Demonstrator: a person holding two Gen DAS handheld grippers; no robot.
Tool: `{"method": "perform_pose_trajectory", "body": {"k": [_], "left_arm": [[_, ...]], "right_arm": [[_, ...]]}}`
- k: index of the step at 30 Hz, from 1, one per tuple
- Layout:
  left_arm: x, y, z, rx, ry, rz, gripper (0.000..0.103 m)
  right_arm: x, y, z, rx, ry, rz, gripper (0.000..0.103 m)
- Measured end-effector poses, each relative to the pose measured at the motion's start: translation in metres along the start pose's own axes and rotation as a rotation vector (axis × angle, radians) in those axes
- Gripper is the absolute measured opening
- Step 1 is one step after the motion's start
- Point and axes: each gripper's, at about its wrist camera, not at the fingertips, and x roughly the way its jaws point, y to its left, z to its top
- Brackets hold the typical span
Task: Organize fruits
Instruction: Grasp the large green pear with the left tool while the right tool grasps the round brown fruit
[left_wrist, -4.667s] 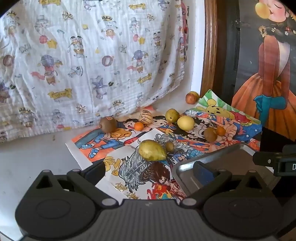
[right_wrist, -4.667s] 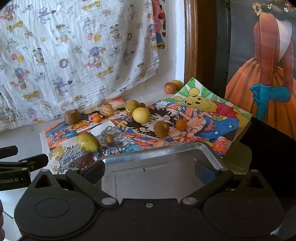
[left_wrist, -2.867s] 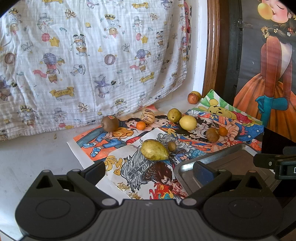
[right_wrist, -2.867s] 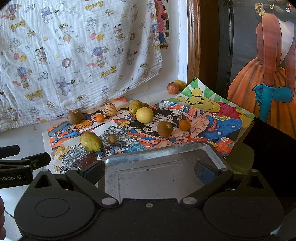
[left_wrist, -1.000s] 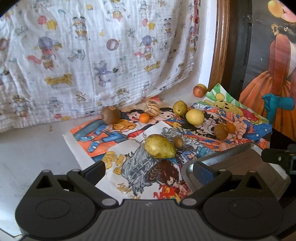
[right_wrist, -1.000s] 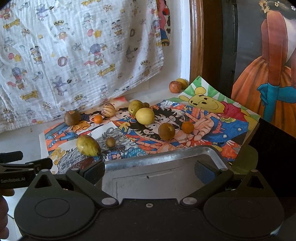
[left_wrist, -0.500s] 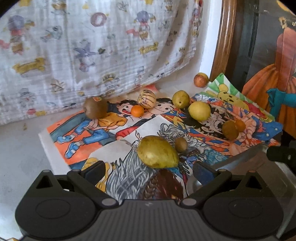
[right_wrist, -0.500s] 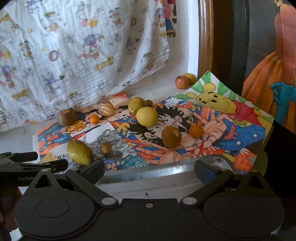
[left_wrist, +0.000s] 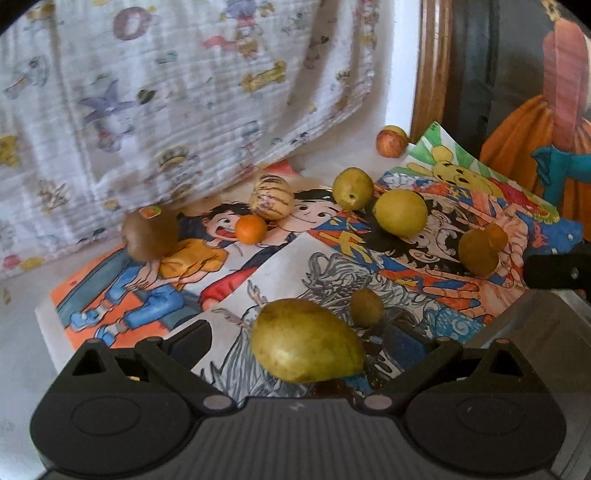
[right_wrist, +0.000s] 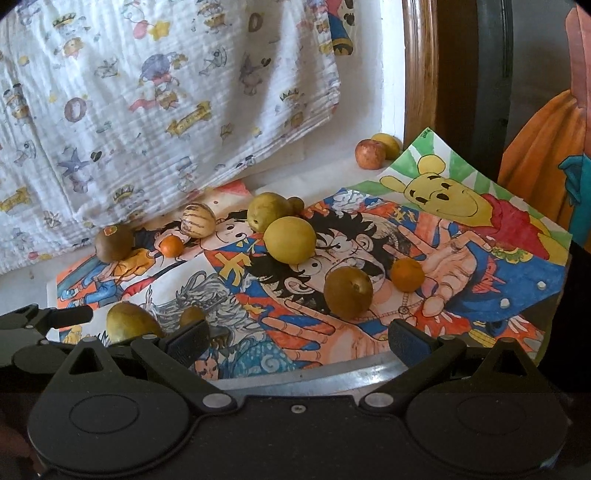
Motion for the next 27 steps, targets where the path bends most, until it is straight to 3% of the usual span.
{"method": "perform_pose_trajectory", "body": {"k": [5,10,14,27], "left_arm": [[0.011,-0.010,-0.003,0.118,0.015,0.008,0.087],[0.020,-0.016,-0.005,0.170,0.037,0.006,0.086],[0.023,-0.014,-0.005,0.168,0.044,-0.017,0.080],[0.021,0.000,-0.004,0.098,0.039,-0.068,0.077]], "right_arm": [[0.012,-0.001,0.003,0.009,0.012,0.002,0.103],[0.024,-0.002,0.005,0.011,0.028,0.011,0.103],[0.031,0.000,0.006,0.004,0.036,0.022,0.103],[0.045,0.012,0.009,-0.041,0.053,0.036,0.103]]}}
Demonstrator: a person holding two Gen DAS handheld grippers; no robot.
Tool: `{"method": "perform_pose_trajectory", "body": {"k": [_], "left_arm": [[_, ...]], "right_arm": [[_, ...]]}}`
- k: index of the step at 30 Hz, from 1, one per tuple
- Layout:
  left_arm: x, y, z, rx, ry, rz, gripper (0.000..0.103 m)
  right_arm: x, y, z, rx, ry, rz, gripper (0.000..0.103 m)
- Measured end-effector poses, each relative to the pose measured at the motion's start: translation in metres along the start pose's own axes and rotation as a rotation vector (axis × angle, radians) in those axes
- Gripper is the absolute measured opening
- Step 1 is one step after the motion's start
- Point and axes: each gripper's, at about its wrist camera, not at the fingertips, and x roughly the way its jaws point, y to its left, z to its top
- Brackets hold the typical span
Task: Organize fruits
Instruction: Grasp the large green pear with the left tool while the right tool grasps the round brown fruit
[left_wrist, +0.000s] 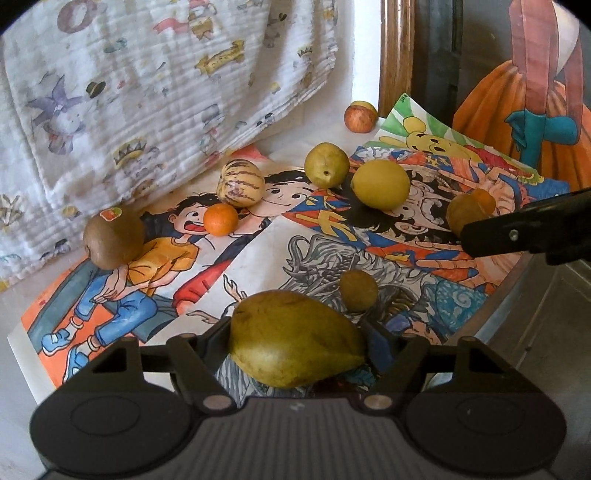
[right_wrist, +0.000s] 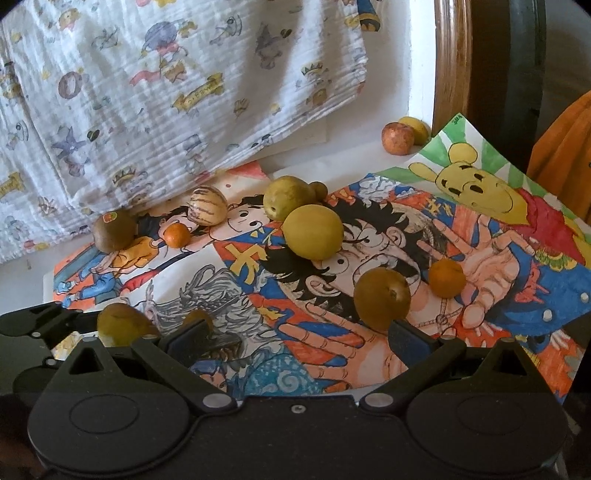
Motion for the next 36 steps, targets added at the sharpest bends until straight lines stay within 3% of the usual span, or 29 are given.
{"method": "perform_pose_trajectory", "body": {"k": [8,13,18,21,23,36], "left_arm": [[-0.003,0.004,0.000,-0.029,-0.006,-0.001,0.077],[-0.005,0.001,0.007,-0.042,-0.018,-0.013,0.077],[-0.003,-0.007,0.014,-0.039,-0.025,-0.026,0.077],[-0.002,-0.011,0.016,-0.037,-0.027,-0.030,0.077],[-0.002,-0.013,0.016,-0.039,-0.026,-0.031,0.077],[-0.016,-0.014,0.017,-0.066,-0.050,-0.014,0.077]], "right_arm": [[0.024,-0.025,0.008,-0.030,-0.011,-0.064,0.102],[0.048,-0.039,0.013,-0.053,0.018,-0.084,0.091],[0.068,-0.047,0.016,-0.055,0.049,-0.099,0.086],[0.078,-0.054,0.017,-0.031,0.089,-0.079,0.068],[0.079,-0.058,0.016,-0.017,0.083,-0.071,0.048],[0.027,-0.012,0.010,-0.082,0.038,0.061,0.046]]}}
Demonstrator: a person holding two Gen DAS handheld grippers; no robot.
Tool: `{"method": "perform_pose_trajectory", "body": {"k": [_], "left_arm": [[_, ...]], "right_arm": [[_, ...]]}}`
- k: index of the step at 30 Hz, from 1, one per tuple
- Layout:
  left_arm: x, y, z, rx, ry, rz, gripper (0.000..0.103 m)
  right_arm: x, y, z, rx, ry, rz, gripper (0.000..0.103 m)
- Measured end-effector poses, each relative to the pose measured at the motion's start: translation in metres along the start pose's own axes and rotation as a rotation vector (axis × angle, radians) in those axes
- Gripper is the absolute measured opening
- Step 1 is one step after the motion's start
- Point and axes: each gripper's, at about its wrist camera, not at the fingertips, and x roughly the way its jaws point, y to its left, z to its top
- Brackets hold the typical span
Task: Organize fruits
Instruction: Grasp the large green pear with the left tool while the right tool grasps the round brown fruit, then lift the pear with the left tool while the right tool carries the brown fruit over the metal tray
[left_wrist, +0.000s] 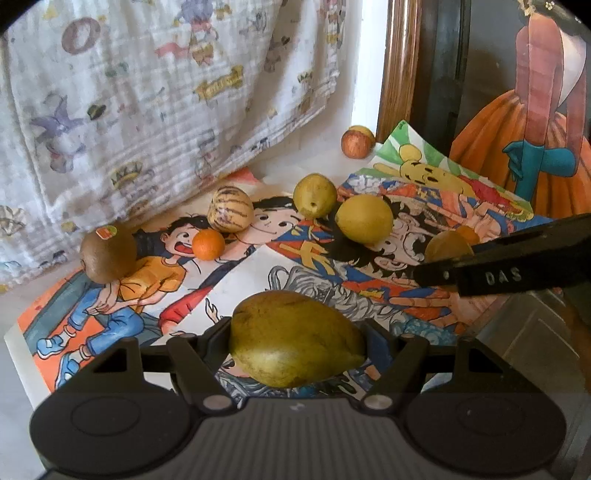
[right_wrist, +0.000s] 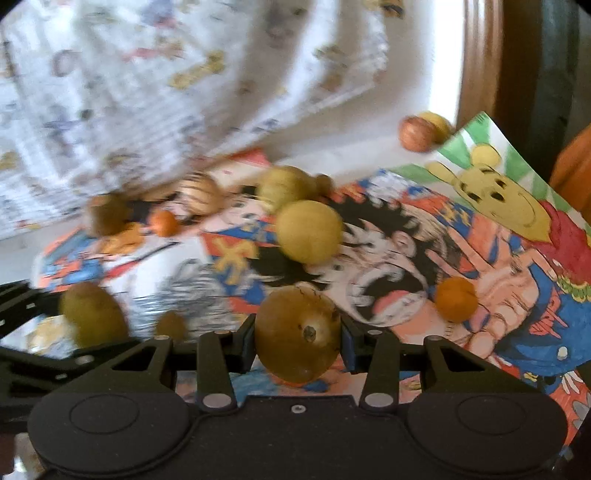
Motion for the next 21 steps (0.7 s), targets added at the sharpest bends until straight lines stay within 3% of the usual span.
{"method": "perform_pose_trajectory", "body": {"k": [9,21], "left_arm": [[-0.035,-0.004,-0.002,-0.007,-0.056,0.009,0.077],[-0.116,-0.034,-0.003,0.019,-0.173,0.002,0.077]], "right_arm": [[-0.058,0.028,-0.005,-0.044,-0.084,0.023,0.046],[-0.165,0.046,-0.027,-0.055,-0.230,0.013,0.046]]}}
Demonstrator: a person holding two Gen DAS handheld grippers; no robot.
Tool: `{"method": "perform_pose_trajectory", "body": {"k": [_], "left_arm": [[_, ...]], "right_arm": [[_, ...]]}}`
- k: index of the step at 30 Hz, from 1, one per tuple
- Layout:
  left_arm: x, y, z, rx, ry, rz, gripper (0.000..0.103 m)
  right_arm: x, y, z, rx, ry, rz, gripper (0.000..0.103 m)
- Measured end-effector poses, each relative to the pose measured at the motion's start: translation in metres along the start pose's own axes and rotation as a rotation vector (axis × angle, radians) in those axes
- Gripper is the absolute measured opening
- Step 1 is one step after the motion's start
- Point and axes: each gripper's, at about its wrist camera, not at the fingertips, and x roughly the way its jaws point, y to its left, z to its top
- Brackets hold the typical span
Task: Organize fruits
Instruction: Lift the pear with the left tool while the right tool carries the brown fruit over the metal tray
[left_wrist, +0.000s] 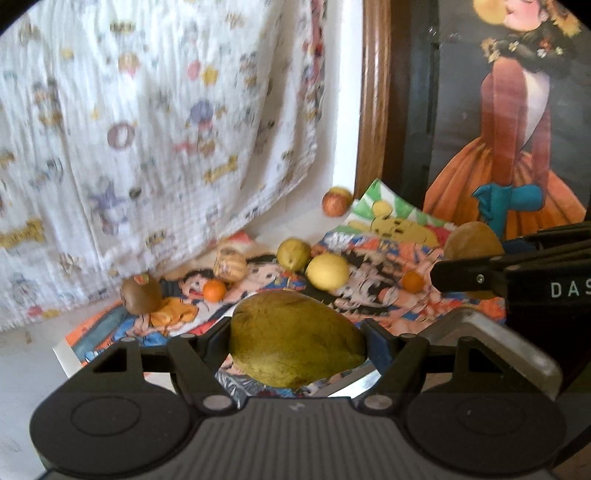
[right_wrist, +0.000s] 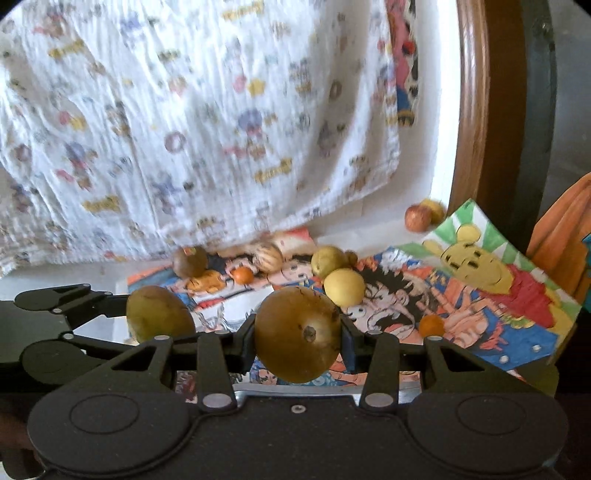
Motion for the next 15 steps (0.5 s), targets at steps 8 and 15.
{"method": "perform_pose_trajectory", "body": {"k": [8,15], "left_arm": [[-0.048,-0.021,0.007,0.023,-0.073,-0.006,0.077],[-0.080,-0.043,0.008,0.048,-0.118,-0.030,0.077]], "right_arm": [[-0.064,0.007,-0.004,-0.004,-0.091,-0.007,0.046],[-0.113,0.008,-0.017,0.000,-0.144,-0.024,0.046]]}}
